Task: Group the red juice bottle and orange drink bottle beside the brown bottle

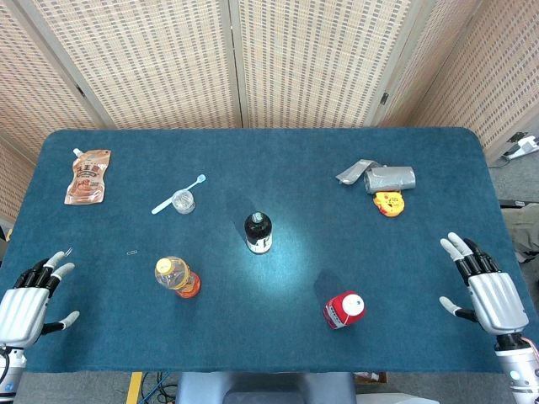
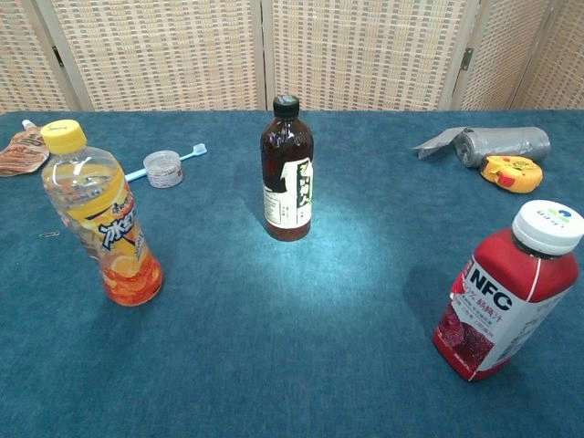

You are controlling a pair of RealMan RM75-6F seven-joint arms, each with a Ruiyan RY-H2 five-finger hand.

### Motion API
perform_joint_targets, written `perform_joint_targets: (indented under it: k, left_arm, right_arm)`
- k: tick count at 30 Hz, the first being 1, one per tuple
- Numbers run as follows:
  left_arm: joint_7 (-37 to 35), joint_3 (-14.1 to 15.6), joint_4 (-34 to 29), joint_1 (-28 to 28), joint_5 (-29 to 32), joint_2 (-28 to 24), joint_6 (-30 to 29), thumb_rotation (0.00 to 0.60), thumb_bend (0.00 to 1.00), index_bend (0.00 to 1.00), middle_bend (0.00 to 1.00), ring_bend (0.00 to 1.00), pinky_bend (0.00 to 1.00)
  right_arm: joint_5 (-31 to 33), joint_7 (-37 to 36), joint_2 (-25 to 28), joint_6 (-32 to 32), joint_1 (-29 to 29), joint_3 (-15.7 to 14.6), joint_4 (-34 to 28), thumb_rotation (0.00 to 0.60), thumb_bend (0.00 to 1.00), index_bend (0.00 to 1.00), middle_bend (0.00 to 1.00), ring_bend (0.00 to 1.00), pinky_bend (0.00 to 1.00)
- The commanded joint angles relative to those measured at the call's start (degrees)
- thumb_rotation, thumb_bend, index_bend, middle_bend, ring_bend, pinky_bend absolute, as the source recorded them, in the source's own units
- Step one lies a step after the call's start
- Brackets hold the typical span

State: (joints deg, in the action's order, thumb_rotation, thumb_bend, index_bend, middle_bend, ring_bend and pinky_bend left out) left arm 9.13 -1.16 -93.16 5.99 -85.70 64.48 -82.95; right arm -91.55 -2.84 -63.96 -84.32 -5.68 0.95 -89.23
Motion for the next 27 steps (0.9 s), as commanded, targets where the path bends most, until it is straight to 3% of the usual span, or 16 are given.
perform_joint_targets:
  k: [1, 7, 14, 19, 27]
  left_arm:
    - [0.48, 0.20, 0.04, -0.02, -0.43, 0.28, -0.20, 0.600, 0.05, 0.24, 0.11, 0.13, 0.21]
    - [0.50, 0.45, 0.51, 0.01, 0.09, 0.68, 0.54, 0.600, 0.05, 0.25, 0.12, 0.14, 0.23]
    - [-0.04, 0.15, 0.26, -0.24, 1.03, 0.32, 0.43, 0.600, 0.05, 0.25, 0.13, 0.14, 0.24]
    - [-1.03, 0.06, -0.07, -0.25, 0.95, 0.02, 0.31, 0.600, 0.05, 0.25, 0.14, 0.15, 0.25]
    - [-1.32, 0.18, -1.06, -0.45, 0.26, -0.50, -0.36, 0.600, 0.05, 0.25, 0.15, 0.15, 0.25]
  right_arm:
    - [-0.08, -0.75, 0.04, 0.24, -0.21, 0.00, -0.03, 0.600, 0.16, 0.13, 0.09, 0.04, 0.20]
    - [-1.20, -3.40, 0.24, 1.43, -0.81, -0.90, -0.07, 0.600, 0.17, 0.13, 0.11, 0.04, 0.20]
    - [-6.86, -12.78, 0.63, 3.63, -2.96, -4.07, -0.27, 0.600, 0.14, 0.13, 0.12, 0.05, 0.20]
    - [-11.55, -17.87, -2.30, 4.29, -4.86, -6.07, 1.38, 0.600, 0.11, 0.13, 0.12, 0.05, 0.20]
    - [-12.93, -18.62, -8.34, 5.91, -7.23, -6.26, 3.53, 0.600, 0.11, 0.13, 0.12, 0.05, 0.20]
